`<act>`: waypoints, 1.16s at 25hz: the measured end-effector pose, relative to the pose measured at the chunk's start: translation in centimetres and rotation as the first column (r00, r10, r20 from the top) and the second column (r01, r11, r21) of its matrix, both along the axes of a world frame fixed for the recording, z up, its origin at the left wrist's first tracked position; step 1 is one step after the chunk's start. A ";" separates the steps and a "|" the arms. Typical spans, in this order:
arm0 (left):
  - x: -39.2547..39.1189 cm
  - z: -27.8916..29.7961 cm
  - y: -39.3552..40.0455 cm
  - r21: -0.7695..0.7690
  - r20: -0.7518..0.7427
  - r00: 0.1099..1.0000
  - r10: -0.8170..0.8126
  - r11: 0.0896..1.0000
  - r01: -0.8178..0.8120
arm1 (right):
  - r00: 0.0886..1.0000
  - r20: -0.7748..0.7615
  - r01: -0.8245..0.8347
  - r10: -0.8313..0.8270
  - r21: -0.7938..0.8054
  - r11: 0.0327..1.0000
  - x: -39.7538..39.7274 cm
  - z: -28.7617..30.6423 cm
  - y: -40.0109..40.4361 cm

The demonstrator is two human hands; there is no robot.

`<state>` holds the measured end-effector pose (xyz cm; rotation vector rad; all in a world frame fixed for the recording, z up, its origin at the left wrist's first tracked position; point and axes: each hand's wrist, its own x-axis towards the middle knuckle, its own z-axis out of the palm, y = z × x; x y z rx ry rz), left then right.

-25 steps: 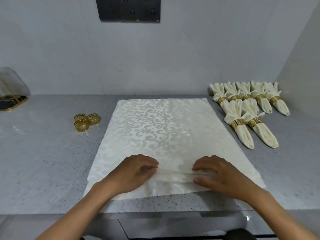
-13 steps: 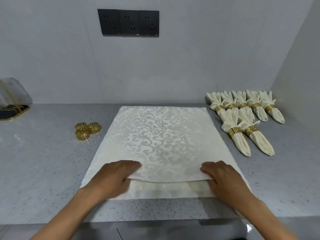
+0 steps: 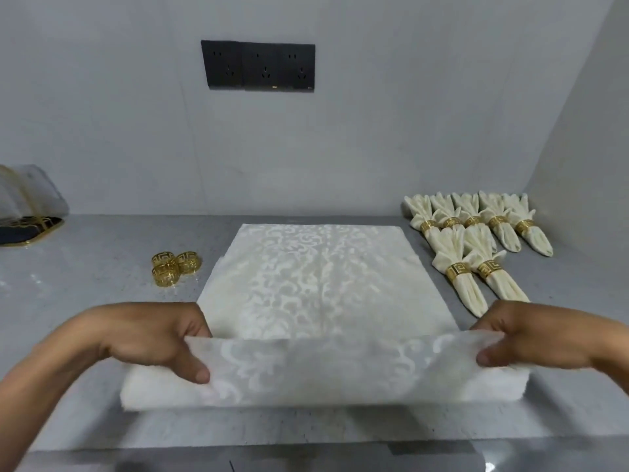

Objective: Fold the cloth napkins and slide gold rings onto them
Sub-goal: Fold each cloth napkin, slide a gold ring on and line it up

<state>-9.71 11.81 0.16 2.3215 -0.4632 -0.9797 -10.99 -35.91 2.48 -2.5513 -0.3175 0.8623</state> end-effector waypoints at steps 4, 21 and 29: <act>5.6 2.4 -2.8 0.267 0.171 0.981 0.094 0.954 -0.138 | 0.969 0.241 0.096 -0.044 -0.211 0.973 6.6 2.2 2.1; 1.7 -1.1 -0.2 -0.238 0.922 0.240 0.304 0.934 -0.268 | 0.219 0.961 0.142 -0.168 0.139 0.980 4.3 -4.6 -0.4; -4.0 -3.5 2.7 -0.050 0.176 0.979 0.098 0.995 -0.091 | 0.941 0.317 -0.157 0.114 0.115 0.981 -2.0 -6.5 -4.0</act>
